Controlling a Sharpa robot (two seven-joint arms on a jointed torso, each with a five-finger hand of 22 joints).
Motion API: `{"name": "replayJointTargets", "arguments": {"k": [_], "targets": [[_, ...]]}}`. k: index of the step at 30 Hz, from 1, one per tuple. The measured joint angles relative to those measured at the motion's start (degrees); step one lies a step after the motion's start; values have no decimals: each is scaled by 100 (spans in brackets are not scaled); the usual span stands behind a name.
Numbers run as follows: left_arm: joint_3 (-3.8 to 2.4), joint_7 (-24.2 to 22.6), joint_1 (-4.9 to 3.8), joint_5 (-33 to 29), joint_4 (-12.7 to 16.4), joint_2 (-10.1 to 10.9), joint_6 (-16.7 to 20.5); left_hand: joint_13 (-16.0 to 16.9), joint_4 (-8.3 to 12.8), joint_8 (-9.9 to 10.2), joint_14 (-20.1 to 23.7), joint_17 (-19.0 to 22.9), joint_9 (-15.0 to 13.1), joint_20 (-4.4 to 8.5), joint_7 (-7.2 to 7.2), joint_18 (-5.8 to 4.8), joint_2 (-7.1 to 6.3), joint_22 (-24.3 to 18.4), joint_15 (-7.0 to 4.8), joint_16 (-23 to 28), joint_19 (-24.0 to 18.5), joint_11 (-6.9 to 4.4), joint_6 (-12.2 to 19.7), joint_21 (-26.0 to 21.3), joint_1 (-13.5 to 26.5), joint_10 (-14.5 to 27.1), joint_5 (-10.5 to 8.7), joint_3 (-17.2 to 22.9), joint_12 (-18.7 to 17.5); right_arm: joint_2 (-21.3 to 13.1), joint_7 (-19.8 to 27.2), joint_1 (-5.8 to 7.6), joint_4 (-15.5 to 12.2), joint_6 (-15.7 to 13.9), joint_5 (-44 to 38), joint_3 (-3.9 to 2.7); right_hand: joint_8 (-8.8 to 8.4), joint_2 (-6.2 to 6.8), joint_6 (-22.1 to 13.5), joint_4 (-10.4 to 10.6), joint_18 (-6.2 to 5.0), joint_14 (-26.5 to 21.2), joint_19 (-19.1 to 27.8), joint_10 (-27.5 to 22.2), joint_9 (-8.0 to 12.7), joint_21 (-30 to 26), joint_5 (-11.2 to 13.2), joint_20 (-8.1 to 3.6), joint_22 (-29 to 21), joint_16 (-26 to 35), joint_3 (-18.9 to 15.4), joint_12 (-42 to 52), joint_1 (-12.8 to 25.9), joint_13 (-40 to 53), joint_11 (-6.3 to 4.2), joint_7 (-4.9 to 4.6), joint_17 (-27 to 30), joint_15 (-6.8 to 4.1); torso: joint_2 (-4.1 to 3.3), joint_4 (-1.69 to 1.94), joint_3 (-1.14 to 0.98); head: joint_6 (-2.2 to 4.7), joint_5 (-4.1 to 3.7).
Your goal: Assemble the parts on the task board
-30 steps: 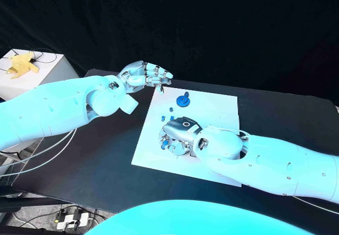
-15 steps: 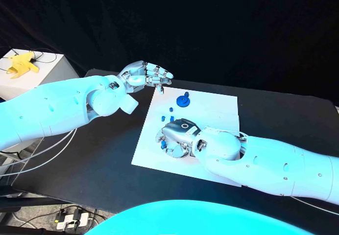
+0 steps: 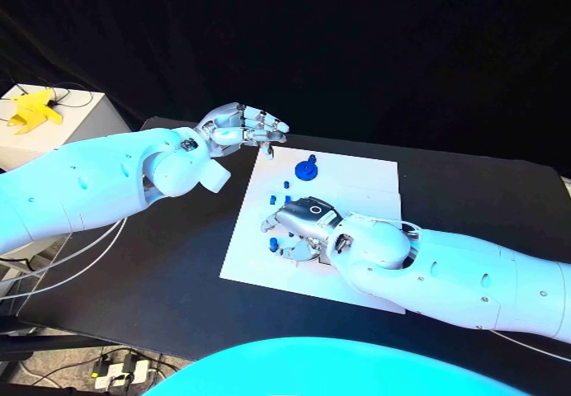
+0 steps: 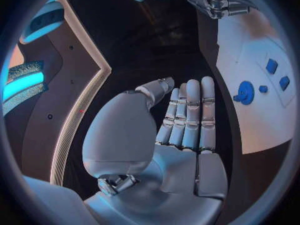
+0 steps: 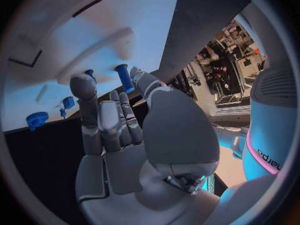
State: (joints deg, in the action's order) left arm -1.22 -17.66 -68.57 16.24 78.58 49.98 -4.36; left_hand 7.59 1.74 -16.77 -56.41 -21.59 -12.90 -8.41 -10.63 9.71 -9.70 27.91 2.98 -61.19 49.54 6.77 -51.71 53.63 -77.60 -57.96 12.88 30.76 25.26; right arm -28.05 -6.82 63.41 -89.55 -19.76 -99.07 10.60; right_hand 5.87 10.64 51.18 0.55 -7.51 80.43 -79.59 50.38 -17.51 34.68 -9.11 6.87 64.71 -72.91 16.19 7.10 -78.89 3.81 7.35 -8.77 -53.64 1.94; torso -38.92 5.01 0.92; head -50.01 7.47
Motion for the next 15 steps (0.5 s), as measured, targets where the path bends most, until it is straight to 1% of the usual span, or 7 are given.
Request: {"name": "replayJointTargets", "arguments": {"k": [2, 5, 7, 9, 10, 12, 15], "targets": [[0, 0, 0, 0, -6, -2, 0, 0, 0, 0, 0, 0, 0, 0, 0, 0, 0, 0, 0, 0, 0, 0, 0, 0, 0, 0, 0, 0, 0, -80, 5, -1, -72, -93, 17, 0, -85, -60, -93, 254, -92, -47, 20, -264, 54, -199, -43, 20, -124, 1, -553, 89, -303, 0, 42, 37, 82, 47, 0, 2, -1, 0, -12], [1, 1, 0, 0, -12, -4, -1, 0, 0, 0, 0, 0, 0, 0, 0, 0, 0, 0, 0, 0, 0, 0, 0, 0, 0, 0, 0, 0, 0, -289, 29, 3, -217, -261, 85, -16, -137, -37, -171, 771, -92, -51, -5, -405, 123, -263, -43, 46, -187, 1, -988, 273, -708, 9, 60, 94, 114, 51, 2, -1, -2, 0, -42], [2, 1, 0, -1, -14, -5, -1, 0, 0, 0, 0, 0, 0, 0, 0, 0, 0, 0, 0, 0, 0, 0, 0, 0, 0, 0, 0, 0, 0, -502, 68, 37, -342, -398, 215, -46, -136, -66, -167, 996, -92, -38, -52, -359, 139, -159, -43, 37, -154, -26, -1038, 419, -838, 26, 21, 42, 94, 38, 4, -7, -2, 0, -71], [3, 1, 0, -2, -15, -3, -1, 0, 0, 0, 0, 0, 0, 0, 0, 0, 0, 0, 0, 0, 0, 0, 0, 0, 0, 0, 0, 0, 0, -731, 118, 106, -460, -504, 430, -80, -83, -123, -41, 1085, -92, 44, -141, -14, 139, 21, -43, -14, -77, -80, -979, 635, -898, 54, -60, -82, 18, -44, 8, -16, -2, 0, -120], [5, 1, 1, -2, -15, 0, 0, 0, 0, 0, 0, 0, 0, 0, 0, 0, 0, 0, 0, 0, 0, 0, 0, 0, 0, 0, 0, 0, 0, -859, 148, 153, -507, -554, 580, -98, -55, -131, 18, 1103, -91, 66, -162, 124, 137, 78, -43, -35, -51, -88, -960, 711, -906, 68, -74, -103, -12, -66, 8, -23, -2, 0, -145], [6, 0, 1, -4, -13, 5, 1, 0, 17, 0, 0, 5, 6, 0, 0, -1, 22, 17, 0, 0, 0, 0, 0, 0, -22, 0, 0, -17, 0, -1163, 217, 269, -610, -611, 1014, -126, 38, -146, 232, 1180, -92, 137, -250, 666, 136, 298, -43, -82, 50, -155, -857, 923, -916, 92, -114, -98, -129, -137, 11, -38, -2, 0, -186], [11, -3, 1, -8, -10, 17, 5, 0, 17, 0, 0, 5, 6, -1, 0, 0, 22, 21, 0, 0, -1, 0, 0, 0, -22, 0, 0, -17, 0, -1670, 319, 435, -768, -592, 1781, -154, 192, -236, 534, 1366, -92, 275, -354, 1190, 122, 673, 51, -146, 231, -308, -647, 1021, -826, 98, -152, -66, -427, -193, 18, -69, -5, 0, -271]]}}
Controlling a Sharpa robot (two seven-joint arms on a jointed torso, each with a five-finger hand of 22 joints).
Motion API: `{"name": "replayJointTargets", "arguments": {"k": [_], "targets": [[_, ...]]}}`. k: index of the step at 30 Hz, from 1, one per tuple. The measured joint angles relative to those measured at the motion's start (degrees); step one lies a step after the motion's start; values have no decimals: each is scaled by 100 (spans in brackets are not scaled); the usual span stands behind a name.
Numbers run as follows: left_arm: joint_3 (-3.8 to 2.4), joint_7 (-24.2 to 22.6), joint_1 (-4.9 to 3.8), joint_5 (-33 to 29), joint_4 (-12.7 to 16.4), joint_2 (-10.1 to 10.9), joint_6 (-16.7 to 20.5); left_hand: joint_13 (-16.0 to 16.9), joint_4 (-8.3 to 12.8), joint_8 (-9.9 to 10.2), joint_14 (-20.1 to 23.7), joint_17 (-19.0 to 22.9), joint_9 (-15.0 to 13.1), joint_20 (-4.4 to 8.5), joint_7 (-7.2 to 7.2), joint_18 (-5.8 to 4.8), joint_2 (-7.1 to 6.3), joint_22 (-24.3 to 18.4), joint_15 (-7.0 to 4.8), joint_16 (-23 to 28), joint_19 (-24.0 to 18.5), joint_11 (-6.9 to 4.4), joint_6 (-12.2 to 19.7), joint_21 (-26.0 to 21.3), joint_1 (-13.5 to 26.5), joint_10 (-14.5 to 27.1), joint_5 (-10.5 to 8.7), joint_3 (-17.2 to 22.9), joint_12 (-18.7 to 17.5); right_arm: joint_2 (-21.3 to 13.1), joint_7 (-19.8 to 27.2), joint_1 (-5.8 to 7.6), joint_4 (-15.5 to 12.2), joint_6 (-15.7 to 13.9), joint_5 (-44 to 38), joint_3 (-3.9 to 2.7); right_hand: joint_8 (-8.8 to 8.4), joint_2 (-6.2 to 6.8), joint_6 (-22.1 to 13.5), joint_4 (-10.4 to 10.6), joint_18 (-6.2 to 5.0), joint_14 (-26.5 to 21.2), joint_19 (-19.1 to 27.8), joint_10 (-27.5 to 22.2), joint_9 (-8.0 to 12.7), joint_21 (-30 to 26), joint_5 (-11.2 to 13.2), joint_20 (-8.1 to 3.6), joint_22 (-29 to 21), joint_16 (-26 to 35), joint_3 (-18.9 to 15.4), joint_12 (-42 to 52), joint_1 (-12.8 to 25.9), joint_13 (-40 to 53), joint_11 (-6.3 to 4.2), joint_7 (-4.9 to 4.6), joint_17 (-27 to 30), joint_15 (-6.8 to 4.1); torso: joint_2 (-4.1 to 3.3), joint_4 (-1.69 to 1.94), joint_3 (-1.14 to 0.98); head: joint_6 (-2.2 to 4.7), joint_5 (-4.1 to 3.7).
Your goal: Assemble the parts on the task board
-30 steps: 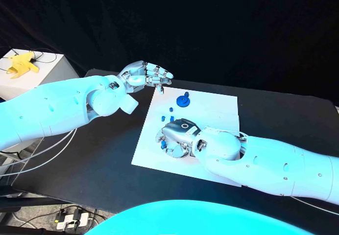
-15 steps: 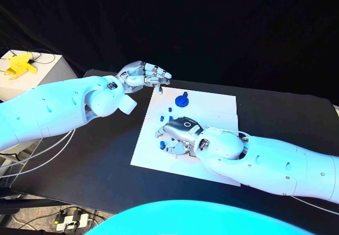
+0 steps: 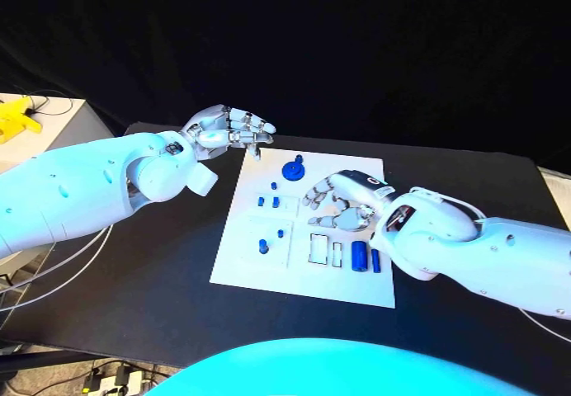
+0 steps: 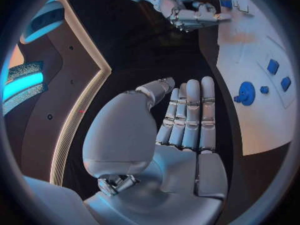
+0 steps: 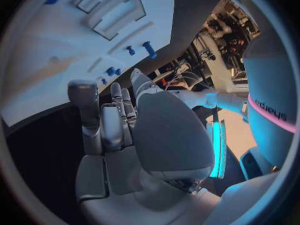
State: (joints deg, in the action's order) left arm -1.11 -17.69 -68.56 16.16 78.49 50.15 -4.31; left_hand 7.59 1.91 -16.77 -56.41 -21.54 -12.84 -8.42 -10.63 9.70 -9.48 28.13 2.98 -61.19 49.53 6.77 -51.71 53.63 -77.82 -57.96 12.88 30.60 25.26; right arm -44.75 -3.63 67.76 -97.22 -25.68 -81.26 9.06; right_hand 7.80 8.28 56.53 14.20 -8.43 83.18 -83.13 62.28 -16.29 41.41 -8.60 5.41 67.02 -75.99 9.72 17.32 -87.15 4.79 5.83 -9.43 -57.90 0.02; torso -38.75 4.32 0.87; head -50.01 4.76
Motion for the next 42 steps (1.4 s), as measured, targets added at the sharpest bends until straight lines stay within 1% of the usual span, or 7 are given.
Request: {"name": "replayJointTargets", "arguments": {"k": [3, 7, 12, 15, 18, 24, 42], "targets": [[5, -5, 1, -5, 3, 5, 6, 0, 0, 0, 0, 0, 0, -20, 0, 0, 0, 0, 0, 0, -20, 0, 0, 0, 0, 0, 0, 0, 0, -497, 69, 97, -138, 96, 763, -9, 78, -5, 135, 104, 94, 87, -77, 511, -6, 407, 53, -78, 201, -141, 104, 217, 53, 147, -117, 117, -311, -91, 10, -30, -3, 0, -103], [19, -11, 7, -18, 24, 18, 15, 0, 0, 0, 0, 0, 0, -20, 0, 0, 0, -1, 0, 0, -20, 0, 0, 0, 0, 0, 0, 0, 0, -1032, 79, 149, -325, 291, 1548, -9, 236, 194, 295, 173, 183, 85, -88, 1012, -97, 935, -49, -235, 483, -238, 53, 1274, 249, 1084, -322, 257, -522, -269, 27, -61, -9, 0, -237], [39, -17, 22, -37, 89, 43, 28, 0, 0, 0, 0, 0, 0, -20, 0, 0, 0, -1, 0, 0, -20, 0, 0, 0, 0, 0, 0, 0, 0, -1500, -140, 158, -554, 530, 2013, 8, 622, 123, 305, 216, 317, 74, -80, 1487, -417, 1769, -542, -288, 787, -607, -185, 5035, 954, 5533, -451, 374, -1225, -286, 42, -101, -31, 0, -398], [51, -21, 35, -44, 135, 72, 34, 0, 0, 0, 0, -1, 0, -20, 0, 0, 0, -1, 0, 0, -20, 0, 0, 0, 0, 0, 0, 0, 0, -1690, -400, 135, -705, 650, 2055, 27, 850, 56, 269, 239, 317, 85, -80, 1900, -617, 2248, -661, -288, 793, -902, -367, 6073, 1291, 6850, -510, 409, -1672, -312, 50, -122, -44, 0, -443], [56, -26, 41, -48, 179, 91, 41, 0, 0, 0, 0, -1, 0, 2, 0, -1, 0, 5, 0, 0, -41, 0, 0, 0, 0, 0, 0, 0, 0, -1785, -698, 92, -824, 750, 2006, 49, 995, -2, 250, 242, 418, 85, -80, 2145, -744, 2703, -872, -288, 793, -1105, -570, 6536, 1589, 7009, -535, 427, -1706, -312, 56, -141, -52, 0, -482], [64, -33, 53, -56, 237, 104, 50, 0, 0, 0, 0, -1, -1, 2, 0, 0, 0, 4, 0, 0, -41, 0, 0, 0, 0, 0, 0, 0, 0, -1778, -1200, 2, -932, 870, 1753, 80, 1085, -79, 241, 255, 496, 85, -80, 2146, -837, 3077, -856, -288, 793, -1238, -797, 6784, 1768, 7016, -535, 433, -1706, -312, 65, -159, -53, 0, -536], [76, -39, 61, -69, 294, 149, 61, 0, 0, 0, 0, -2, 6, 1, 0, 0, 0, 9, 0, 0, -40, 0, 0, 21, 0, 0, 0, 0, 0, -1227, -2129, -283, -790, 950, 976, 104, 1171, -126, 220, 262, 496, 84, -79, 2144, -908, 3485, -856, -287, 791, -1344, -1135, 6952, 1922, 7015, -536, 451, -1705, -311, 55, -148, -38, 0, -514]]}}
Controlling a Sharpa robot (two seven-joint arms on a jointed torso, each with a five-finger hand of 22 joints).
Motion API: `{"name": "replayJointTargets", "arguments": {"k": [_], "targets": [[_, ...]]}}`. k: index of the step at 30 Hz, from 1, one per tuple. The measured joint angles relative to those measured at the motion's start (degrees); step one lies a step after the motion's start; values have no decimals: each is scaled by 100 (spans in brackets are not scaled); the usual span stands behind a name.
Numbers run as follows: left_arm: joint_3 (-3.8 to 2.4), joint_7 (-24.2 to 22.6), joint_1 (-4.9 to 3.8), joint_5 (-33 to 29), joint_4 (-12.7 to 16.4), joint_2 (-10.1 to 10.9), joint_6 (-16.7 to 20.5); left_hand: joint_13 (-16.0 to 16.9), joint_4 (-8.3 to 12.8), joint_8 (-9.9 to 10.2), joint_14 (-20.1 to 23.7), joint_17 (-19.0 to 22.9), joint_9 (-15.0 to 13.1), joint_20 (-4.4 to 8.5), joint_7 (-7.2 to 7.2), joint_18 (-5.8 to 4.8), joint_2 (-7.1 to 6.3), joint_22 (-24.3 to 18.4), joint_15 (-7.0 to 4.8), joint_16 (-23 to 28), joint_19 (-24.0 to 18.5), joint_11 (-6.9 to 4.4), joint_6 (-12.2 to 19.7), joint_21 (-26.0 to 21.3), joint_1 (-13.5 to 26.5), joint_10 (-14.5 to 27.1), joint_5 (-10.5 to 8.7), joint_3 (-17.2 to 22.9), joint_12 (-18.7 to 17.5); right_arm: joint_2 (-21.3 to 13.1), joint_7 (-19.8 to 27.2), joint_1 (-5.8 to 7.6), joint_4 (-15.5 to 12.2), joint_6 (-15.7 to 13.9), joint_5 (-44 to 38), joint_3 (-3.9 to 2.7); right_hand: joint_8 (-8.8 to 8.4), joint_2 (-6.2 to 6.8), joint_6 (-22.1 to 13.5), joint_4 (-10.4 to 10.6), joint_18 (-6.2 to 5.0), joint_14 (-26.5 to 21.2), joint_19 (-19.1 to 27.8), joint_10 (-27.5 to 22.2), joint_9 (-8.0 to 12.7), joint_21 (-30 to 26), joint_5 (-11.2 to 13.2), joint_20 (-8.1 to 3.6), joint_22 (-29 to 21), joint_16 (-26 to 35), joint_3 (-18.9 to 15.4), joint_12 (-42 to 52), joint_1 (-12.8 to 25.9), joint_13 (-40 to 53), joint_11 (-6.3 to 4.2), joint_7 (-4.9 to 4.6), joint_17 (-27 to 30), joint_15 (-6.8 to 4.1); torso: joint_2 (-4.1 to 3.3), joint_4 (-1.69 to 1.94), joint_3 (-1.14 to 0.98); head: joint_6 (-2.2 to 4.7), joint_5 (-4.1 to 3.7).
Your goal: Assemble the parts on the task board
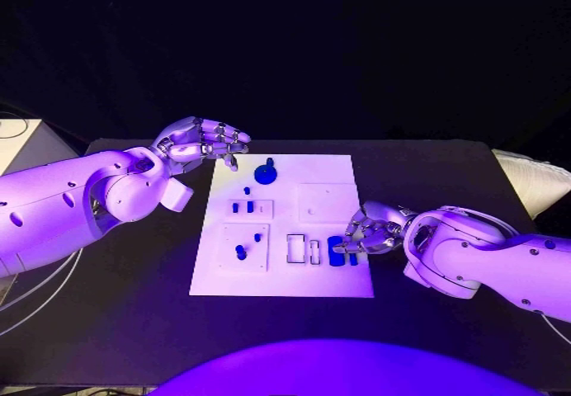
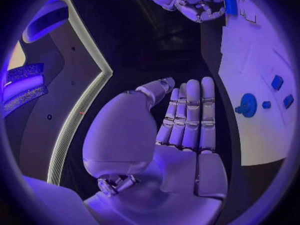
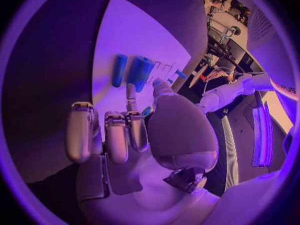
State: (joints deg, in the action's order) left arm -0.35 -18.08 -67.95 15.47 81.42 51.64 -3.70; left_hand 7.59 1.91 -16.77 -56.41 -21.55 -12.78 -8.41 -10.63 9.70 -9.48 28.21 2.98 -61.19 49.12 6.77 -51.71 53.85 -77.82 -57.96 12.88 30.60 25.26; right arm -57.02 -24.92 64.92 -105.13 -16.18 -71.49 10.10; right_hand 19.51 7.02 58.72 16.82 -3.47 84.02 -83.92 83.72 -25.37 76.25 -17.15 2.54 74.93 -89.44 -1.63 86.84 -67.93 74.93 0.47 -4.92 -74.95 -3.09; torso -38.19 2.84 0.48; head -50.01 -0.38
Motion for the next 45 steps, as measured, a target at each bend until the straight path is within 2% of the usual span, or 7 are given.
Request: {"name": "replayJointTargets", "arguments": {"k": [14, 23, 33, 35, 38, 41, 45], "targets": [[2, 7, 0, -5, 9, 7, -3, 0, 0, 0, 0, -1, 0, 0, 0, 0, 0, -1, 0, 0, 0, 0, 0, 0, 0, 0, 0, 0, 0, 405, -307, -94, 181, 116, -291, 5, 21, -46, 0, 2, 0, 0, 1, -1, -21, 40, 42, 1, -1, 0, -107, 0, 45, -1, 0, 0, 1, 0, -3, -8, -11, 0, 19], [3, 14, 0, -6, 10, 11, -6, 0, 0, 0, 0, -1, -1, 0, 0, 0, 0, -1, 0, 0, 0, 0, 0, 0, 0, 0, 0, 0, 0, 693, -435, -143, 370, 107, -519, -2, 34, -45, -39, 9, -1, 0, 1, -1, -55, 40, 106, 1, -2, 0, -225, 0, 45, -2, 0, -1, 1, 0, -4, 0, -8, 0, 25], [3, 26, 0, -7, 11, 16, -10, 0, 0, 0, 0, -1, -1, 0, 0, 0, 0, -2, 0, 0, 0, 0, 0, 0, 0, 0, 0, 0, 0, 823, -483, -166, 446, 50, -659, -11, 88, -13, -108, -8, -1, 0, 1, -1, -55, 39, 105, 2, -3, 0, -327, -38, 13, -3, 0, -6, 2, 1, -3, -6, -4, 0, 45], [3, 29, 0, -8, 11, 17, -11, 0, 0, 0, 0, -1, -1, 0, 0, 0, 0, -2, 0, 0, 0, 0, 0, 0, 0, 0, 0, 0, 0, 832, -484, -167, 451, 49, -670, -12, 75, 47, -140, -7, -1, 0, 1, 17, -55, 39, -189, 2, -3, 1, -367, -46, -56, -3, 18, -31, 2, 1, -2, -9, -4, 0, 46], [4, 34, 0, -8, 11, 19, -12, 0, 0, 0, 0, -1, -1, 0, 0, 0, 0, -2, 0, 0, 0, 0, 0, -1, 0, 0, 0, 0, 0, 832, -484, -167, 452, 37, -682, -16, 30, -6, -195, -9, -1, 0, 2, 19, -50, 39, -609, 2, -3, 1, -365, -46, -306, -3, 20, -46, 2, 1, 1, -12, -1, 0, 51], [4, 39, 0, -8, 11, 21, -14, 0, 0, 0, 0, -1, -1, 0, 0, 0, 0, -2, 0, 0, 0, 0, 0, -1, 0, 0, 0, 0, 0, 796, -478, -165, 435, -23, -668, -23, 3, -93, -206, -23, -1, 0, 2, 18, -6, 39, -735, 2, -3, 1, -175, -46, -519, -1, 21, -12, 2, 1, 2, -13, -2, 0, 56], [5, 50, 0, -8, 11, 24, -18, 0, 0, 0, 0, -1, 5, 0, 0, 0, 0, 4, 0, 0, 0, 0, 0, -1, 0, 0, 0, 0, 0, 685, -474, -165, 384, -154, -524, -14, 3, -165, -150, -13, 86, 0, 1, 18, 35, 96, -947, 2, 1, 1, -22, 0, -593, 1, 21, -26, 2, 1, 2, -12, -4, 0, 58]]}}
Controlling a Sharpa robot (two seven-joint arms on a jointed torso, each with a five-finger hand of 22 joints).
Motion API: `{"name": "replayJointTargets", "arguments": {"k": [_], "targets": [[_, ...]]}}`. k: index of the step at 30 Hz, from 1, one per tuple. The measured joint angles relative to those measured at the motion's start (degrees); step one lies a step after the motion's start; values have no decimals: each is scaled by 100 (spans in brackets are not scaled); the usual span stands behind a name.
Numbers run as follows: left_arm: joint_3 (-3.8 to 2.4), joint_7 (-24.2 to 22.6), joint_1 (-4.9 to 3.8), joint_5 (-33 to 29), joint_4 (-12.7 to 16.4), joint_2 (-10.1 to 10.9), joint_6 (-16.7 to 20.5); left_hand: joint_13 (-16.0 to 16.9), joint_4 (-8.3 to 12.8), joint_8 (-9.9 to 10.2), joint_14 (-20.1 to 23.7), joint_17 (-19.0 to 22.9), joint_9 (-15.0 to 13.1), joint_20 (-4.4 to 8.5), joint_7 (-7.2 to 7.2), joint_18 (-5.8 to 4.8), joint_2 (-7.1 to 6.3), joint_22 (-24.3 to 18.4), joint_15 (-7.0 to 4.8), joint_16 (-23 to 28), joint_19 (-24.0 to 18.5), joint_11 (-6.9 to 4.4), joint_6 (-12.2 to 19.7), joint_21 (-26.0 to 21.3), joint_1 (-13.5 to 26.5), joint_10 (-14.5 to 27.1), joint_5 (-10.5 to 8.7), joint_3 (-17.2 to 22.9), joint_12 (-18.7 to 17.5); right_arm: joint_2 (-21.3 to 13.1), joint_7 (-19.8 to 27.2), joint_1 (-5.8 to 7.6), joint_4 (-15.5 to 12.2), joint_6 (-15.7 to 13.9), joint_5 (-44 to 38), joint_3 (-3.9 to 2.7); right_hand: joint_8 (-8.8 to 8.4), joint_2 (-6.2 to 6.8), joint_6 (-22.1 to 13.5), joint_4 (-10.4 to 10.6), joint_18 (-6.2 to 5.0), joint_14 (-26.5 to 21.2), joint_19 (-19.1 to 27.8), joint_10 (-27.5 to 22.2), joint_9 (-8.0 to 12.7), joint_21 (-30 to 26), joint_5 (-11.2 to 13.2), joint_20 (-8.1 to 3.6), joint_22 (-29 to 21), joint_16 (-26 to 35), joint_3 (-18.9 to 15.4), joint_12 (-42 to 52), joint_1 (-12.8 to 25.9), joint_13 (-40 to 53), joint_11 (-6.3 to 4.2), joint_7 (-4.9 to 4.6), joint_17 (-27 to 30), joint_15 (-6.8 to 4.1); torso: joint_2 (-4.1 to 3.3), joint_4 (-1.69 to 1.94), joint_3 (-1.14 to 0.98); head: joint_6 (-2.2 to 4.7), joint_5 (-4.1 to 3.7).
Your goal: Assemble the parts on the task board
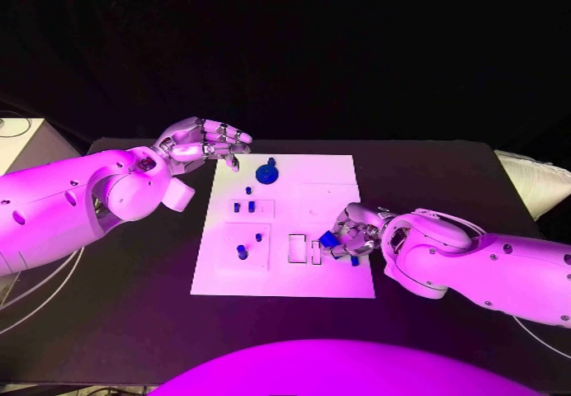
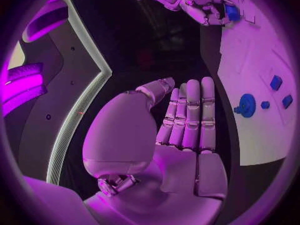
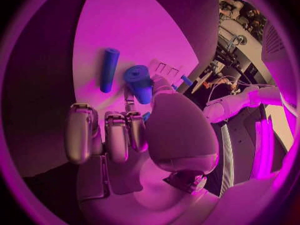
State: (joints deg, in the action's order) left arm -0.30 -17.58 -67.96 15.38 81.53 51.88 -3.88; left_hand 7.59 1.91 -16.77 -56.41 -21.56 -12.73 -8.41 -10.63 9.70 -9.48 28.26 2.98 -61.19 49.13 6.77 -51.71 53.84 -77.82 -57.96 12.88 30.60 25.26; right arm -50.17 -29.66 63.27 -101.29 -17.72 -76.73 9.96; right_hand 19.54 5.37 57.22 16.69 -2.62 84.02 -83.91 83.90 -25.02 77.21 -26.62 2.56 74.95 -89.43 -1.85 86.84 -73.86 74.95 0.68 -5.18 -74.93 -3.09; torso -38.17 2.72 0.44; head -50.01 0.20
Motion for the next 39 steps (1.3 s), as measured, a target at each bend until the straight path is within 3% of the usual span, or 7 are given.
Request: {"name": "replayJointTargets", "arguments": {"k": [5, 9, 12, 17, 24, 31, 39], "targets": [[0, 16, 0, 0, -12, 2, -5, -1, 0, 0, 0, 0, 0, 0, 0, 0, 0, 0, 0, 0, 0, 0, 0, 0, 0, 0, 0, 0, 0, -183, 0, 68, -135, -141, 457, 27, 1, -17, 33, 8, 0, -9, 0, 21, 0, 62, -35, 0, 0, -17, 86, 54, -12, -1, -21, -32, 0, -32, 2, 0, 4, 0, 15], [1, 33, 0, -1, -29, 3, -9, -5, 0, 0, 0, 0, 0, 0, 0, 1, 0, 0, 0, 0, 0, 0, 0, 0, 0, 0, 0, 0, 0, -259, 8, 253, -290, -220, 918, 15, 1, -58, 46, -2, 0, 1, 0, 1, -1, 77, 15, 0, 0, -23, 108, 67, 29, -1, -42, -44, 0, -42, 2, -2, 4, 0, 27], [2, 43, 0, -1, -35, 3, -11, -5, 0, 0, 0, 0, -1, 0, 0, 0, 0, -1, 0, 0, 0, 0, 0, 0, 0, 0, 0, 0, 0, -255, 24, 370, -398, -246, 1211, 6, 1, -113, 53, 8, 0, 1, -21, 2, -1, 122, 141, -21, 0, -23, 131, 82, 108, -1, -43, -52, 0, -42, 1, -8, 4, 0, 38], [2, 55, -1, -1, -38, -4, -14, -5, 0, 0, 0, 0, -1, 0, 0, 0, 0, -1, 0, 0, 0, 0, 0, 0, 0, 0, 0, 0, 0, -37, 29, 469, -395, -205, 1522, 8, 66, -76, 75, 14, 0, 1, -21, 22, -26, 122, 381, -21, -1, -23, 173, 90, 325, -2, -62, -72, 1, -42, -3, -8, 7, 0, 39], [4, 66, -1, -2, -35, -11, -17, -5, 0, 0, 0, 0, -1, -20, 0, 0, 0, -2, 0, 0, -20, 0, 0, 0, 0, 0, 0, 0, -20, 361, -7, 487, -170, 8, 1623, 23, 132, -100, 146, 14, 0, -2, -21, 22, -27, 143, 656, -21, -1, -22, 188, 90, 633, -2, -62, -41, 1, -45, -8, 8, 8, 0, 42], [4, 74, -1, -2, -32, -12, -18, -4, 0, 0, 0, 0, -1, -20, 0, 0, 0, -2, 0, 0, -20, 0, 0, 0, 0, 0, 0, 0, -20, 654, -59, 453, 21, 231, 1592, 37, 152, -175, 195, 14, 0, 0, 0, 1, -27, 143, 744, -42, -2, -22, 188, 90, 831, -3, -83, 6, 1, -83, -10, 9, 4, 0, 69], [4, 80, -1, -2, -28, -11, -20, -4, 0, 0, 0, 0, -1, -20, 0, 0, 0, -2, 0, 0, -20, 0, 0, -1, 0, 0, 0, 0, -20, 768, -128, 449, 179, 430, 1416, 41, 174, -219, 218, 14, 0, 0, 0, 1, -38, 155, 787, -41, -2, -22, 188, 90, 964, -3, -83, 29, 1, -83, -12, 2, 0, -1, 86]]}}
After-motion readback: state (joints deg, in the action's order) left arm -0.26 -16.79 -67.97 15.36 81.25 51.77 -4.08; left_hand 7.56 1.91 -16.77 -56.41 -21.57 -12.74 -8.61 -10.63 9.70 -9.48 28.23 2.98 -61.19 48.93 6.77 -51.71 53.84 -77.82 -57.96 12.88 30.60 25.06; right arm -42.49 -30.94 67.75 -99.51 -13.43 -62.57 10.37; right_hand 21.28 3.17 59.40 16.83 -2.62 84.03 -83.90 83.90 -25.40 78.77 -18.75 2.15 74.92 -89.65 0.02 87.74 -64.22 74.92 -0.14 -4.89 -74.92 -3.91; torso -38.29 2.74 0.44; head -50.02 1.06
